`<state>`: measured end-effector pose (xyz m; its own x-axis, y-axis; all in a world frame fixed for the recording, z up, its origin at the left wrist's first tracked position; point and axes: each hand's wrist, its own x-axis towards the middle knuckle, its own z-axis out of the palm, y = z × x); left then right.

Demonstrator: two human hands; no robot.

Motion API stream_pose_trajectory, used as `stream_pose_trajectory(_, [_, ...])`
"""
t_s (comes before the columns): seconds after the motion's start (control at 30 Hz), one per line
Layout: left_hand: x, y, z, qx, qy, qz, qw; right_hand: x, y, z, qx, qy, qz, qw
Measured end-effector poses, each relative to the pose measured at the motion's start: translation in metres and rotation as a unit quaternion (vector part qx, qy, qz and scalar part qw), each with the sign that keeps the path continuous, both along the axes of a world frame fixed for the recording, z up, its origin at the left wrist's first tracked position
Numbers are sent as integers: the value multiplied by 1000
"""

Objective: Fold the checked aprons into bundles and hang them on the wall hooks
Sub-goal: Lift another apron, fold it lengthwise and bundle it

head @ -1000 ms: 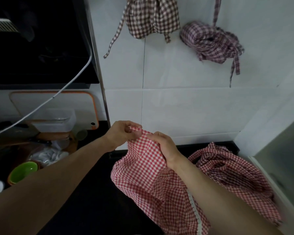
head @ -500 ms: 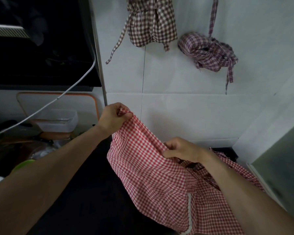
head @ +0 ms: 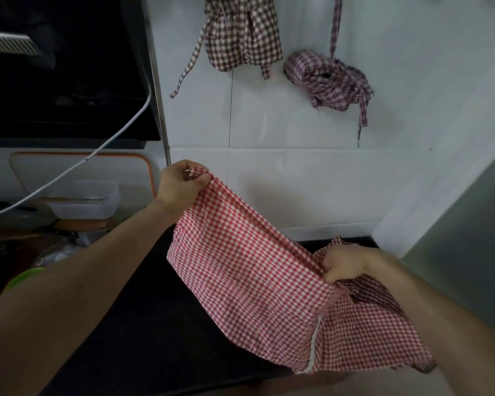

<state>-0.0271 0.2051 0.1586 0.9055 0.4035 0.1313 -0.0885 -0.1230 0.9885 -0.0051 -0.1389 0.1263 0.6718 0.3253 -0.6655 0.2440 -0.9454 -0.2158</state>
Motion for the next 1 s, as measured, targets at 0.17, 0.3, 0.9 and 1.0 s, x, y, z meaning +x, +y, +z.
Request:
stream_pose_trajectory(0.17, [-11, 30, 16, -21, -6, 0, 1000, -17, -18, 66, 163, -282, -165, 931])
stream_pose_trajectory(0.3, [-29, 50, 38, -12, -36, -26, 999, -54, -12, 93, 342, -389, -219, 827])
stream_pose_trajectory(0.9, [-94, 97, 73, 72, 11, -192, 979, -124, -4, 85, 171, -266, -192, 929])
stream_pose_trajectory(1.0, [-92, 105, 62, 71, 10, -148, 986, -130, -3, 80, 374, -177, -266, 871])
